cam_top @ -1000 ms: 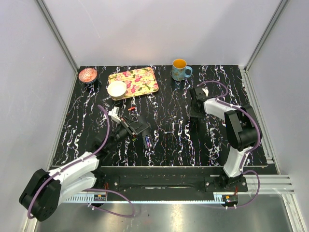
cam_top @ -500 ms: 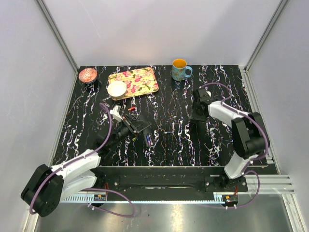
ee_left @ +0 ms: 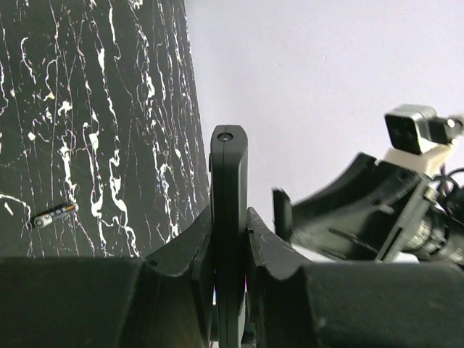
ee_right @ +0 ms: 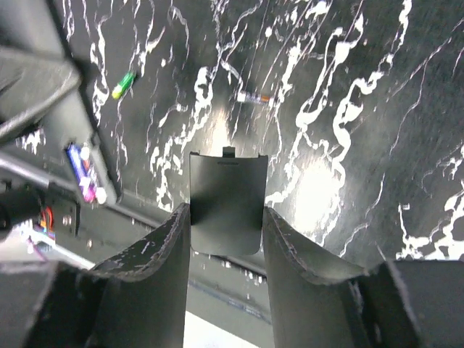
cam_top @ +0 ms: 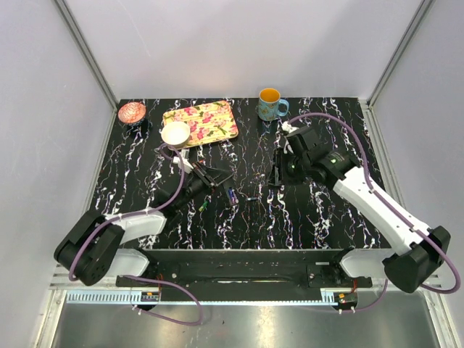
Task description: Load the batteries into the remote control
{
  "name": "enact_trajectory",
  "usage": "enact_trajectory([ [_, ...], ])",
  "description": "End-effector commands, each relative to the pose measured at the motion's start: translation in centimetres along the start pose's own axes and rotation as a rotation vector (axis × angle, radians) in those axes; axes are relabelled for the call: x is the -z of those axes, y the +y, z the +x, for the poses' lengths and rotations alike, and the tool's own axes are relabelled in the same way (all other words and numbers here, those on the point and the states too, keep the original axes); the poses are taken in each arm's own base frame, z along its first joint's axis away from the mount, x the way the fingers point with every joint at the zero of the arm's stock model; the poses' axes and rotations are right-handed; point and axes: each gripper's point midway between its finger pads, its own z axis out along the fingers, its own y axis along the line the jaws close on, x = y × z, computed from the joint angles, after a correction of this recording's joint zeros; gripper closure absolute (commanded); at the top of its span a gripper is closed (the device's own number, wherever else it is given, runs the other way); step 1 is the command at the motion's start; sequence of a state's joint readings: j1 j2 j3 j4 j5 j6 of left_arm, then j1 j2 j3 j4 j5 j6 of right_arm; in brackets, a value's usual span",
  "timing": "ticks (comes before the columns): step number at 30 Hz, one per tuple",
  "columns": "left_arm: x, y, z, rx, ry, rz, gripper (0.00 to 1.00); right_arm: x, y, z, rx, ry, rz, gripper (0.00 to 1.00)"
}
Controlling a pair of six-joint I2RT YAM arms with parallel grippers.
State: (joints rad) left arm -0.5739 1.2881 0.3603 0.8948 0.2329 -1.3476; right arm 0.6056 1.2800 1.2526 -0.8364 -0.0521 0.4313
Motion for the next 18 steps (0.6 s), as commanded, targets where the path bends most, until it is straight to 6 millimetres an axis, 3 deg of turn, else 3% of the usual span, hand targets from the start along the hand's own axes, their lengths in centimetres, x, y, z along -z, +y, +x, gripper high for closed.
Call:
enact_trajectory([
  [1, -1.2, -4.7, -2.2, -0.023, -0.084, 0.171, 1.00, 4.4, 1.7, 2.7, 0.084, 0.131, -0.061, 1.00],
  [6, -2.1, -3.6, -1.8, -0.005, -0.067, 0.145, 1.00, 6.4, 3.7, 3.5, 0.161, 0.174, -0.083, 1.00],
  [10, -2.8, -3.7, -1.0, 0.014, -0.044, 0.147, 1.00, 5.1, 5.3, 4.5, 0.255, 0.230, -0.031, 1.00],
  [18, -3.3, -4.1, 0.4, 0.065, -0.026, 0.174, 1.00, 2.7, 7.8, 4.1, 0.285, 0.228, -0.038, 1.00],
])
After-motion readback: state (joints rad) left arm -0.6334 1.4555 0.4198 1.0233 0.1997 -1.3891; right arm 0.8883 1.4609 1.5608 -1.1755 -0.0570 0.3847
